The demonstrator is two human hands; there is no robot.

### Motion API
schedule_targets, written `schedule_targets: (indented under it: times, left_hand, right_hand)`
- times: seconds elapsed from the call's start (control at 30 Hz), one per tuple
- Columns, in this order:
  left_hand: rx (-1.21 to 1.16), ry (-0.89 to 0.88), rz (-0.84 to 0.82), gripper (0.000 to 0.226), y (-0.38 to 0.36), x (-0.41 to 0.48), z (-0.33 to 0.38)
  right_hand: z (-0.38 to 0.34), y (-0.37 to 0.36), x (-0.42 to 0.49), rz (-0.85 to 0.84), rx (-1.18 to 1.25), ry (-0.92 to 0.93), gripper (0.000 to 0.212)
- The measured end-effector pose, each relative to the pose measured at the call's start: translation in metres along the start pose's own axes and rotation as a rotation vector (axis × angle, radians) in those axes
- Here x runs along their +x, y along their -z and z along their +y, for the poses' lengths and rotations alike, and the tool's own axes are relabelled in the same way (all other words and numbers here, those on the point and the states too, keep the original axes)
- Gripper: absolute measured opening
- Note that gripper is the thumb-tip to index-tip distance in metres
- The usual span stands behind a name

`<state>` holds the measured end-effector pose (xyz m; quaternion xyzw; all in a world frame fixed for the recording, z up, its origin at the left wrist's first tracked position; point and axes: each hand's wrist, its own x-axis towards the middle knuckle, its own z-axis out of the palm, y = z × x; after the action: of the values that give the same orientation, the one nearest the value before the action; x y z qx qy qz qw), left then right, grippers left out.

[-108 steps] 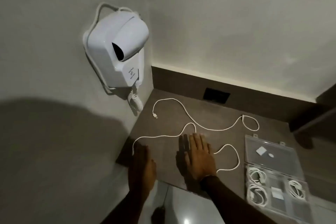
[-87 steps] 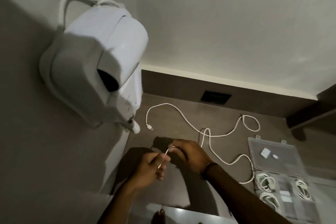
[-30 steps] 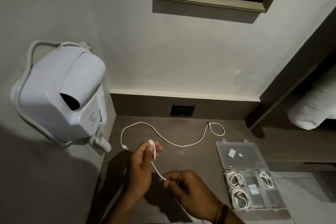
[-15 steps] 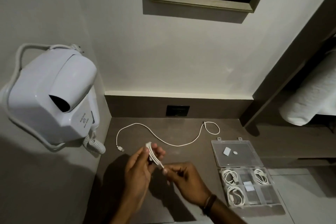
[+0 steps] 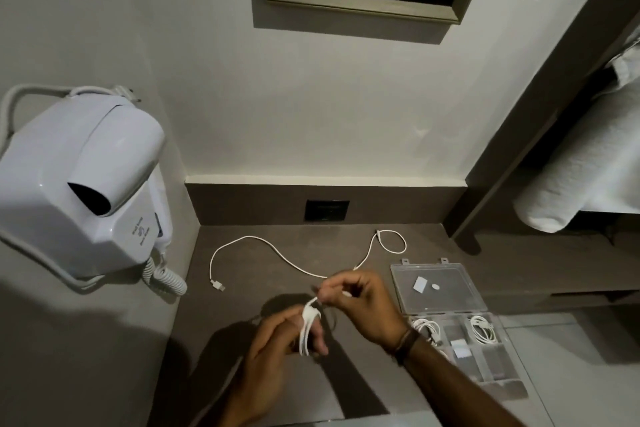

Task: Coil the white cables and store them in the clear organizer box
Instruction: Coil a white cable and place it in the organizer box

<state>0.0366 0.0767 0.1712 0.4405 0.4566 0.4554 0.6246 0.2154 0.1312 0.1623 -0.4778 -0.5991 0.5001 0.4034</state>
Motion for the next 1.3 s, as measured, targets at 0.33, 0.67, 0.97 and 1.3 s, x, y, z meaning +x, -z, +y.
schedule_targets:
  times: [0.33,0.67,0.97,1.3]
  left_hand:
    - [0.777,-0.342,0.296,0.022,0.014,0.005,-0.007]
    - [-0.253,0.044,0.04,0.03,-0.009,0.005,0.007]
    - [-0.831,0.092,0.239,0.022,-0.007,0.021,-0.015]
    - [-0.752,0.057,0.369,0.027,0.007,0.032,-0.02]
  right_hand:
    - [0.0,-0.018,-0.055,-0.275,-0.233,0.005,0.036]
    - [0.02,-0.019,-0.026,0.091,0.173,-0.065,0.013]
    - [0.026,-0.043,-0.039,0.109,0.142,0.009,0.03]
    - [0.023,-0.047,-0.048,0.221,-0.37,0.064,0.028]
